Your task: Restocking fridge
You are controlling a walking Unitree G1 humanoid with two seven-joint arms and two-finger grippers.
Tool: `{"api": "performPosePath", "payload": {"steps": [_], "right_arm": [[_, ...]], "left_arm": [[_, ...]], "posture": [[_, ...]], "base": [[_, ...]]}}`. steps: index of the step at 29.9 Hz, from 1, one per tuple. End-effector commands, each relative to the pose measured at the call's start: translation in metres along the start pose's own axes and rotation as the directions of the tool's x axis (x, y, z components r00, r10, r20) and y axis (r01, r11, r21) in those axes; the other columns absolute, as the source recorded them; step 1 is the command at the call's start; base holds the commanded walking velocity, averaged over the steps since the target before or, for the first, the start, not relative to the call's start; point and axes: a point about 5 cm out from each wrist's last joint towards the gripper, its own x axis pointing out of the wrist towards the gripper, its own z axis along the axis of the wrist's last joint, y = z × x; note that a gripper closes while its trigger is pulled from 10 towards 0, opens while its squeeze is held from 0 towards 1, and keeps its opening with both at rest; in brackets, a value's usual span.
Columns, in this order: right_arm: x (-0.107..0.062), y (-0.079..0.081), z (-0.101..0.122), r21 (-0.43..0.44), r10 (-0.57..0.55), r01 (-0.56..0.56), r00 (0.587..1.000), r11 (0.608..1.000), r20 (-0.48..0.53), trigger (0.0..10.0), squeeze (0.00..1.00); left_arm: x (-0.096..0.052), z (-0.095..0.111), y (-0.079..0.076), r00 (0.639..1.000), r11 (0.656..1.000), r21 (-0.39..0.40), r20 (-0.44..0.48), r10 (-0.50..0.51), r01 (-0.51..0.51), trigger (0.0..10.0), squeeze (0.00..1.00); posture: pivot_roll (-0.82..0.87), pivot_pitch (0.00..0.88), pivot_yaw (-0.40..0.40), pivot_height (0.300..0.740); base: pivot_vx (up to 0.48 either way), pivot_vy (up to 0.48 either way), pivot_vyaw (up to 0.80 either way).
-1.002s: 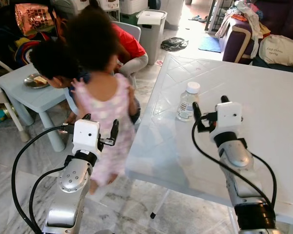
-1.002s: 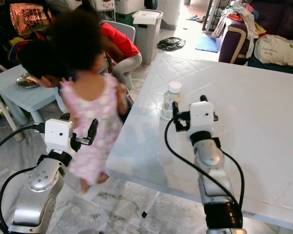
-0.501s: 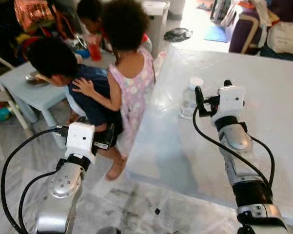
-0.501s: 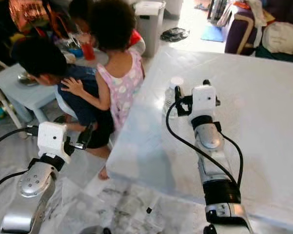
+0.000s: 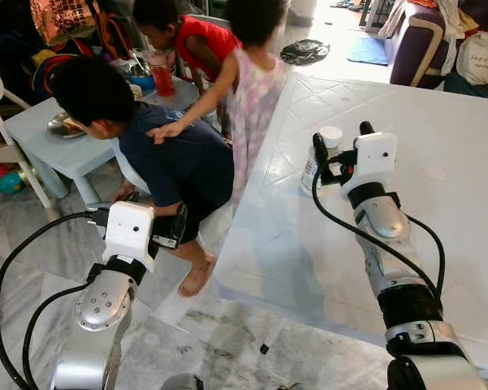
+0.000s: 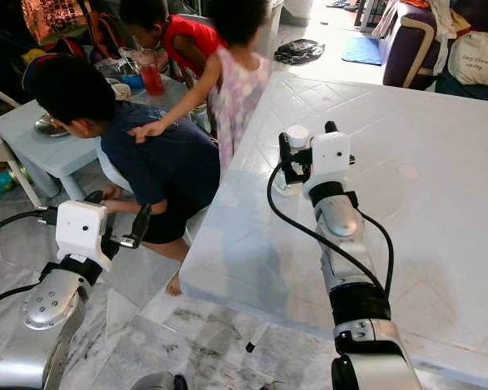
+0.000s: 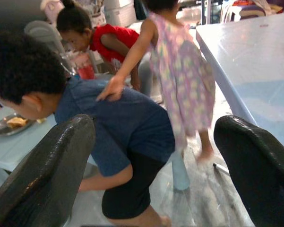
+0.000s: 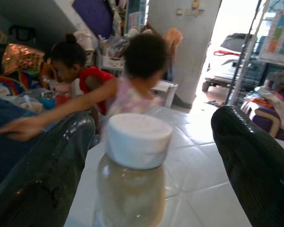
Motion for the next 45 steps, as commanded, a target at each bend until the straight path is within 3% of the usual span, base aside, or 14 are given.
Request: {"api": "performPosePath", "payload": {"steps": [1, 14, 29, 30, 31, 32, 33, 35, 37, 43, 45], "right_arm": [[0.004, 0.003, 0.004, 0.009, 0.020, -0.020, 1.000, 1.000, 0.018, 10.0, 0.00], [0.020, 0.010, 0.002, 0.079, 0.099, -0.098, 0.995, 0.992, -0.013, 10.0, 0.00], [0.031, 0.001, -0.002, 0.097, 0.050, -0.043, 0.997, 0.994, -0.066, 10.0, 0.00], [0.031, -0.002, -0.002, 0.100, 0.045, -0.038, 0.996, 0.994, -0.072, 9.3, 0.00], [0.032, -0.003, -0.002, 0.102, 0.044, -0.036, 0.996, 0.994, -0.073, 4.2, 0.00], [0.033, -0.004, -0.002, 0.099, 0.042, -0.034, 0.996, 0.994, -0.074, 1.9, 0.00], [0.033, -0.005, -0.002, 0.096, 0.040, -0.033, 0.996, 0.995, -0.074, 1.8, 0.00], [0.035, -0.006, -0.001, 0.091, 0.035, -0.028, 0.997, 0.995, -0.075, 2.9, 0.00], [0.037, -0.008, 0.001, 0.085, 0.036, -0.030, 0.997, 0.996, -0.074, 1.7, 0.00], [0.042, -0.010, 0.005, 0.067, 0.046, -0.042, 0.996, 0.997, -0.070, 1.8, 0.00], [0.043, -0.011, 0.006, 0.061, 0.055, -0.051, 0.996, 0.997, -0.069, 1.4, 0.00]], "left_arm": [[-0.001, 0.005, 0.003, 1.000, 1.000, 0.018, 0.009, 0.010, -0.010, 10.0, 0.00], [-0.001, 0.004, 0.003, 1.000, 1.000, 0.018, -0.002, 0.005, -0.005, 10.0, 0.00], [-0.002, 0.005, 0.002, 1.000, 1.000, 0.018, -0.008, 0.003, -0.003, 10.0, 0.00], [-0.002, 0.005, 0.001, 1.000, 1.000, 0.017, -0.010, 0.001, -0.001, 10.0, 0.00], [-0.002, 0.005, 0.001, 1.000, 1.000, 0.017, -0.010, 0.000, 0.000, 10.0, 0.00], [-0.002, 0.005, 0.001, 1.000, 1.000, 0.017, -0.010, 0.000, 0.000, 10.0, 0.00], [-0.001, 0.005, 0.001, 1.000, 1.000, 0.017, -0.010, 0.000, 0.000, 10.0, 0.00], [-0.001, 0.005, 0.001, 1.000, 1.000, 0.016, -0.010, 0.000, 0.000, 10.0, 0.00], [-0.001, 0.005, 0.001, 1.000, 1.000, 0.016, -0.010, 0.002, -0.002, 10.0, 0.00], [-0.001, 0.004, 0.001, 1.000, 1.000, 0.015, -0.013, 0.004, -0.004, 10.0, 0.00], [-0.001, 0.003, 0.001, 1.000, 1.000, 0.014, -0.015, 0.005, -0.005, 10.0, 0.00]], "posture": [[0.13, 0.081, 0.012, 0.740], [0.15, 0.088, 0.015, 0.740], [0.16, 0.093, 0.014, 0.740], [0.16, 0.093, 0.014, 0.740], [0.16, 0.093, 0.015, 0.740], [0.16, 0.093, 0.015, 0.740], [0.16, 0.092, 0.014, 0.740], [0.16, 0.092, 0.013, 0.740], [0.16, 0.092, 0.012, 0.740], [0.16, 0.092, 0.009, 0.740], [0.16, 0.090, 0.007, 0.740]], "base": [[0.000, 0.000, 0.00], [0.000, 0.000, 0.00], [0.000, 0.000, 0.00], [0.000, 0.000, 0.00], [0.000, 0.000, 0.00], [0.000, 0.000, 0.00], [0.000, 0.000, 0.00], [0.000, 0.000, 0.00], [0.000, 0.000, 0.00], [0.000, 0.000, 0.00], [0.000, 0.000, 0.00]]}}
